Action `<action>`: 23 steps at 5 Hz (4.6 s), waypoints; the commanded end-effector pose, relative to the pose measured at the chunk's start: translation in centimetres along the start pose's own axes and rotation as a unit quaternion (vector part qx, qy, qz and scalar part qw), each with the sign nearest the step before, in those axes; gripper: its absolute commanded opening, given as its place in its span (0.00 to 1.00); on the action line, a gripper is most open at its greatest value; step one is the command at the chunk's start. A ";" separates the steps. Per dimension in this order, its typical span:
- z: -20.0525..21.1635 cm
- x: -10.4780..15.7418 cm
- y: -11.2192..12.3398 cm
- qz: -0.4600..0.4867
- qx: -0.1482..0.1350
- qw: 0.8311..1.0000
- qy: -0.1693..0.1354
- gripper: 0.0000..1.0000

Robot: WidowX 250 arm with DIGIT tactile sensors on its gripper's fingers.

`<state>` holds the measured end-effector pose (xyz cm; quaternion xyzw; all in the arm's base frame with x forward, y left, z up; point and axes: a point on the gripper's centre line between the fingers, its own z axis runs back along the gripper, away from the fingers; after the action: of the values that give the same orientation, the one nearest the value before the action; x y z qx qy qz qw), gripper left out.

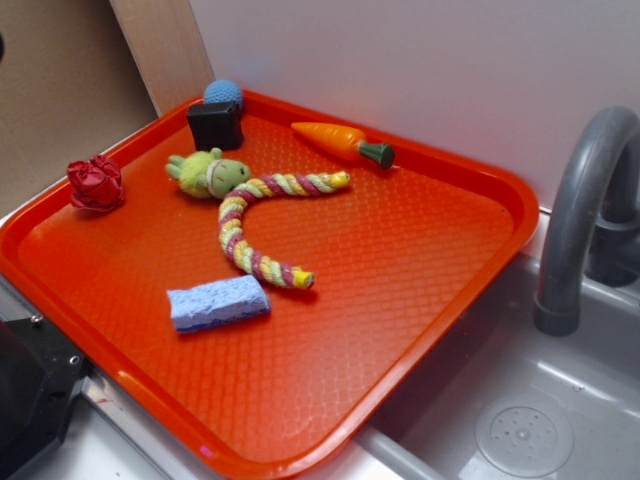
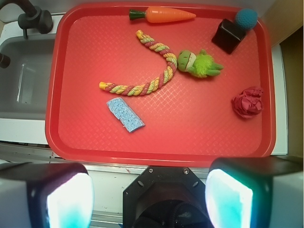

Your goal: Grab the black box.

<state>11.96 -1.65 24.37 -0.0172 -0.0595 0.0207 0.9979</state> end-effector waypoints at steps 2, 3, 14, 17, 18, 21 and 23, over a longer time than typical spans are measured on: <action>-0.2 3.2 2.2 0.032 0.022 0.999 -0.007 1.00; -1.5 5.8 3.8 0.065 0.064 0.996 -0.004 1.00; -18.5 19.3 13.2 -0.382 0.050 0.923 0.018 1.00; -21.4 19.8 15.4 -0.356 0.013 0.933 0.056 1.00; -21.3 19.4 15.6 -0.354 0.012 0.934 0.053 1.00; -16.7 15.9 16.4 -0.343 0.034 0.939 0.006 1.00; -16.4 15.5 16.6 -0.332 0.041 0.942 0.015 1.00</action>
<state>28.31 14.37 7.62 0.0211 -0.0245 -0.3150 0.9485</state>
